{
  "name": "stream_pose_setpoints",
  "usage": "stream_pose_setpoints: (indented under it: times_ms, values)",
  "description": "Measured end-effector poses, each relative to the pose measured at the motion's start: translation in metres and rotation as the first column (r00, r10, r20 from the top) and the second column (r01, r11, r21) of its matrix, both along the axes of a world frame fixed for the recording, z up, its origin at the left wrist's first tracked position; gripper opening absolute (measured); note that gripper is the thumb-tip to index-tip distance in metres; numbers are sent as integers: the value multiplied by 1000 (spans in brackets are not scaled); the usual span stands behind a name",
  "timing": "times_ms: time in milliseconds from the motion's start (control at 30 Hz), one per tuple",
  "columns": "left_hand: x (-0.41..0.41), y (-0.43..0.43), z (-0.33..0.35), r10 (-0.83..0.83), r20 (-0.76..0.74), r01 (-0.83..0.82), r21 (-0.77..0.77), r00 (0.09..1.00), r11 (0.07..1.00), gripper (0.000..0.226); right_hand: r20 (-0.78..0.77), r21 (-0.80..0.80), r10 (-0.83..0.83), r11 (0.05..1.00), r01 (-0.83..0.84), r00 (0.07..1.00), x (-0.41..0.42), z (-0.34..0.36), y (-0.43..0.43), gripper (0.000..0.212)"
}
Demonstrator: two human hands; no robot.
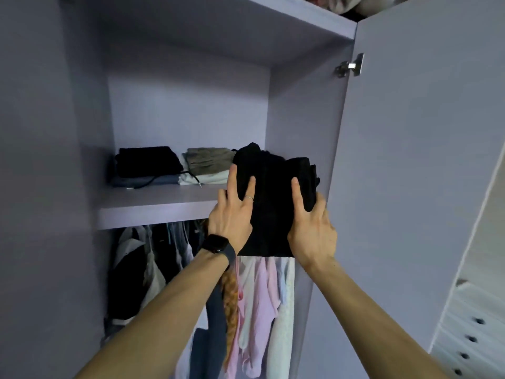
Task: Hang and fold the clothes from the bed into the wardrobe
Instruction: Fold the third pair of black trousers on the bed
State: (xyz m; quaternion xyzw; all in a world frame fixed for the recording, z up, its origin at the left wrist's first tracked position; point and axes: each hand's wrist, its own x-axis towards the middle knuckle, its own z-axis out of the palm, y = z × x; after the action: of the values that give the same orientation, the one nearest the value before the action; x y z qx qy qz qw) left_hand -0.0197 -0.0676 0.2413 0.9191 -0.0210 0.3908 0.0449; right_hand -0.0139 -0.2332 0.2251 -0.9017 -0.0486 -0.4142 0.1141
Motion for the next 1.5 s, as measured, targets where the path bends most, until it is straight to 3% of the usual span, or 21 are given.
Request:
stream_pose_setpoints:
  times_ms: [333, 633, 1000, 1233, 1367, 1500]
  values:
    - [90, 132, 33, 221, 29, -220, -11, 975, 975, 89, 29, -23, 293, 956, -292, 956, 132, 33, 132, 103]
    - [167, 260, 85, 377, 27, -378, 40, 926, 925, 84, 10, -4, 428, 904, -428, 904, 240, 82, 269, 101]
    - [264, 345, 118, 455, -23, -454, 45, 890, 890, 81, -123, 51, 543, 840, -541, 831, 354, 123, 357, 90]
    - [316, 382, 128, 523, -114, -519, 62, 845, 852, 74, -254, 59, 595, 796, -602, 763, 410, 138, 397, 90]
    - [335, 412, 127, 516, -293, -535, 16, 805, 845, 56, -423, 93, 602, 772, -629, 677, 435, 132, 417, 83]
    - [340, 438, 134, 469, -391, -535, -75, 792, 841, 56, -449, 121, 621, 755, -644, 643, 444, 146, 434, 71]
